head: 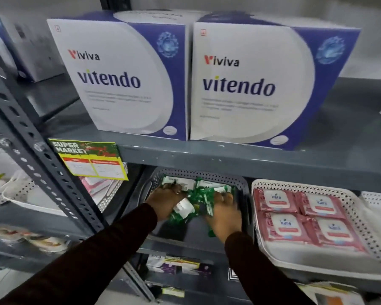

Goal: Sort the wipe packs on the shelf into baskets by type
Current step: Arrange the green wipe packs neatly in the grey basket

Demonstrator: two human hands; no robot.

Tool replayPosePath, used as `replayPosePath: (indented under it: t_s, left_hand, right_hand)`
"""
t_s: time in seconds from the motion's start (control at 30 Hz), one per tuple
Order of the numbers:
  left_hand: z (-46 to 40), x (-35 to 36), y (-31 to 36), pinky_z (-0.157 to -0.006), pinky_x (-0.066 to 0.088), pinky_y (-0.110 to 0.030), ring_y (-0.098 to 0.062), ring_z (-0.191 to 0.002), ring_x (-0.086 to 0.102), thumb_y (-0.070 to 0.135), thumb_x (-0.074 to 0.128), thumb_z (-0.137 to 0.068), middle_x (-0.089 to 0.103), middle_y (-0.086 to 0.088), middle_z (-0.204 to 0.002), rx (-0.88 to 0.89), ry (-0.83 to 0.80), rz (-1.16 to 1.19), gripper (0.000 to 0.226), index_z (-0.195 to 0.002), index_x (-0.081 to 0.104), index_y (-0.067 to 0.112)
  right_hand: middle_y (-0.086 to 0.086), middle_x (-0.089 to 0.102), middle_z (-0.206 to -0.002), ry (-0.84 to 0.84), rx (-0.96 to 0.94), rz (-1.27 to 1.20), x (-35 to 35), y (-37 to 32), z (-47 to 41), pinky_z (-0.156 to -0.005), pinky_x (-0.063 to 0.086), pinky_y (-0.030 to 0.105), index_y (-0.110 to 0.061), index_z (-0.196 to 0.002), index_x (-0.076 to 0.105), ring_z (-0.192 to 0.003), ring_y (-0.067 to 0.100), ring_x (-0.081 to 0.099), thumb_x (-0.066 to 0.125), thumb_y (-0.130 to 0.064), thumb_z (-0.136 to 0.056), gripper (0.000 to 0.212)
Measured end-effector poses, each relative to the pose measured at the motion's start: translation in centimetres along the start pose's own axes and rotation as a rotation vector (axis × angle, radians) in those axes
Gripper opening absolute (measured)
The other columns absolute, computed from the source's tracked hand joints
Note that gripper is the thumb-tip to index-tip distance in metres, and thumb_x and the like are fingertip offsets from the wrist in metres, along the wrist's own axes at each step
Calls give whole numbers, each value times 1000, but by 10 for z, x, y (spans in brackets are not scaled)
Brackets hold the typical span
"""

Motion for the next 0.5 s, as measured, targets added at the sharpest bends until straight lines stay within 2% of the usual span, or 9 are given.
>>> replayPosePath:
  t_s: [0.07, 0.13, 0.2, 0.27, 0.33, 0.4, 0.5]
  left_hand:
    - [13, 11, -4, -90, 51, -38, -31, -117, 55, 10, 56, -86, 54, -7, -136, -77, -62, 15, 63, -144, 41, 30]
    - [26, 27, -7, -91, 50, -38, -31, -115, 56, 4, 48, -88, 58, -10, -131, -106, -65, 21, 68, -151, 30, 24]
    - [36, 35, -7, -95, 48, -41, -35, -120, 51, -4, 46, -87, 52, -14, -138, -116, -32, 11, 74, -154, 22, 19]
    - [37, 44, -11, -99, 46, -45, -38, -126, 45, -1, 49, -89, 45, -15, -146, -134, -13, 26, 75, -154, 21, 23]
    - [32, 47, -14, -105, 41, -45, -38, -130, 42, 7, 53, -93, 43, -13, -149, -162, -23, 61, 68, -152, 26, 25]
    - [27, 44, -14, -115, 26, -41, -36, -135, 37, 12, 55, -96, 34, -12, -155, -158, -29, 140, 62, -151, 31, 25]
    - [24, 31, -16, -116, 11, -34, -31, -140, 28, 23, 54, -100, 25, -10, -159, -126, 22, 215, 55, -151, 32, 25]
  right_hand:
    - [13, 37, -152, -24, -65, -7, 4, 4, 1, -100, 48, 44, -17, -145, 37, -133, 36, 46, 68, -17, -84, 69]
    - [6, 38, -156, -84, -132, -146, 7, 9, 8, -111, 41, 40, -23, -150, 35, -138, 28, 44, 63, 5, -81, 80]
    - [-5, 34, -159, -176, -178, -230, 16, 16, 17, -122, 20, 43, -33, -151, 33, -147, 19, 32, 51, 19, -79, 91]
    - [-15, 23, -162, -233, -228, -177, 25, 18, 20, -122, -2, 57, -40, -152, 30, -153, 19, 9, 42, 26, -76, 101]
    - [-14, 13, -164, -265, -246, -151, 36, 16, 13, -121, -4, 60, -40, -153, 25, -154, 23, -3, 40, 27, -78, 102]
    - [-10, 5, -166, -258, -277, -101, 38, 6, 6, -121, -5, 57, -38, -154, 21, -153, 27, -8, 40, 27, -80, 100]
    - [-9, -4, -165, -229, -309, -10, 37, -4, 1, -121, -5, 57, -37, -156, 12, -151, 28, -15, 37, 27, -79, 103]
Point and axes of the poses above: each hand's wrist, its own z-axis away from the middle knuckle, its own x-axis out of the palm, y = z × x, the point moved 6 cm from there along -z, towards the middle knuckle
